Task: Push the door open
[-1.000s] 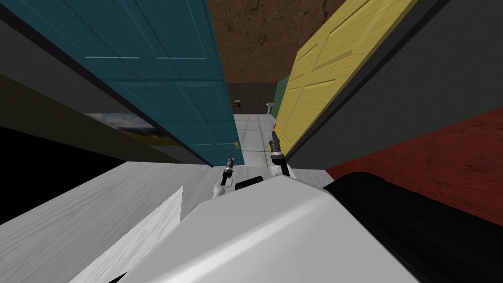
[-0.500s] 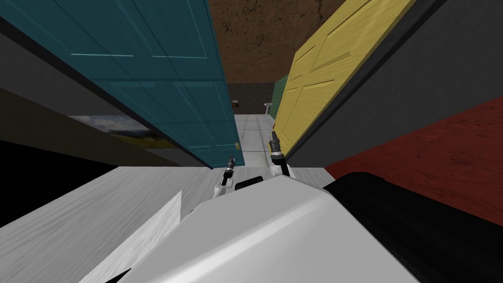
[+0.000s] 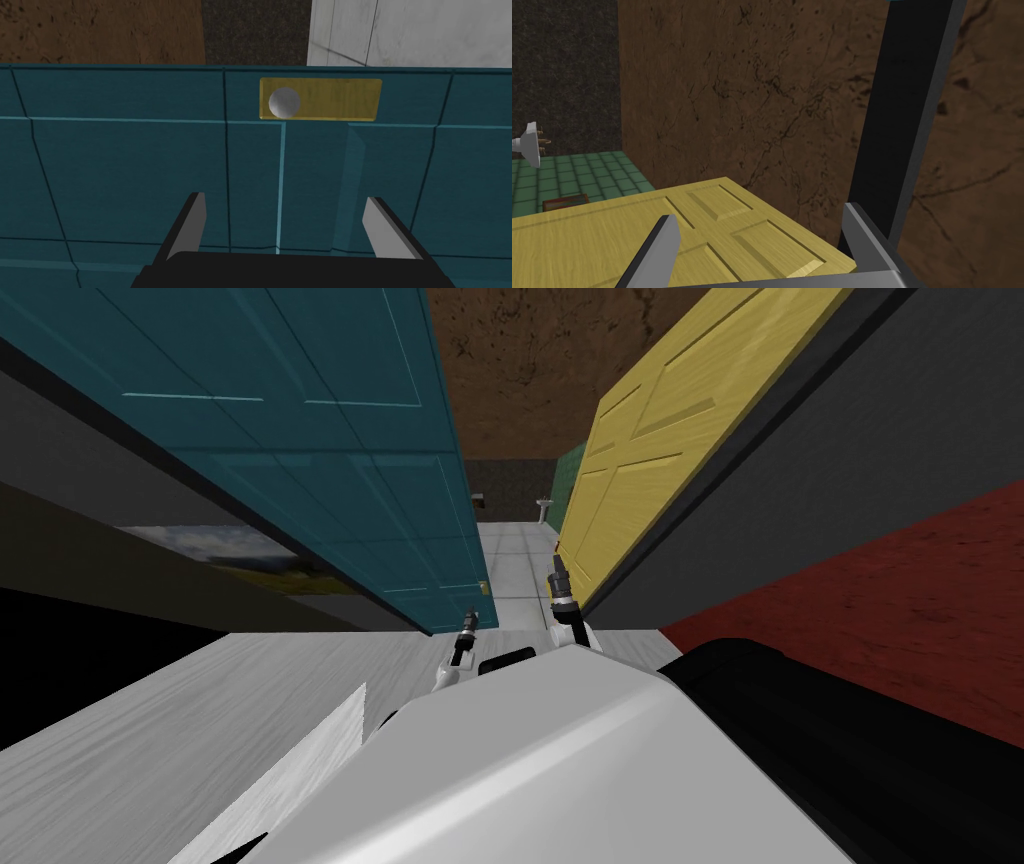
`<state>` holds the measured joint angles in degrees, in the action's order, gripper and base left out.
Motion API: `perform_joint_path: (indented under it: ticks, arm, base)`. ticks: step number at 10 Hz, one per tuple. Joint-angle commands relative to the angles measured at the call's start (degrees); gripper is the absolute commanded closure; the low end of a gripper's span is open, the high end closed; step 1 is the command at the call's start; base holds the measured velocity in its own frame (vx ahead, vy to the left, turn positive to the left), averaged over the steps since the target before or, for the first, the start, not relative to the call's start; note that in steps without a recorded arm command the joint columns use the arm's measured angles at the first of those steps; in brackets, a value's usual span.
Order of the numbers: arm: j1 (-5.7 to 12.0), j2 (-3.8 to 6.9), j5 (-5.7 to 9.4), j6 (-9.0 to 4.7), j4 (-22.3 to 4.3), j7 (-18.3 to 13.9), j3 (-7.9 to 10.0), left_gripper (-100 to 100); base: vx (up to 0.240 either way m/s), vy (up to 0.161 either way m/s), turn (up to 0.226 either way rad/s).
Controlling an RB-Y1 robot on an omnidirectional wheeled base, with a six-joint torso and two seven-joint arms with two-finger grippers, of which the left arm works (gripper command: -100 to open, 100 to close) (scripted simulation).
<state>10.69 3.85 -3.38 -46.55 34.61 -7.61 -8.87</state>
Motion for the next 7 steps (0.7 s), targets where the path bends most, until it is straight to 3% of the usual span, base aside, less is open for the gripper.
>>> perform_joint_path:
  ticks: [1,7]
  arm:
    - [0.0,0.15,0.07,-0.02,-0.03,0.14,0.15,-100]
    - [0.21,-0.06,0.5,-0.2,-0.65,0.78,0.99,-100]
  base:
    - [0.166,-0.003,-0.021]
    - [0.2,-0.051,-0.029]
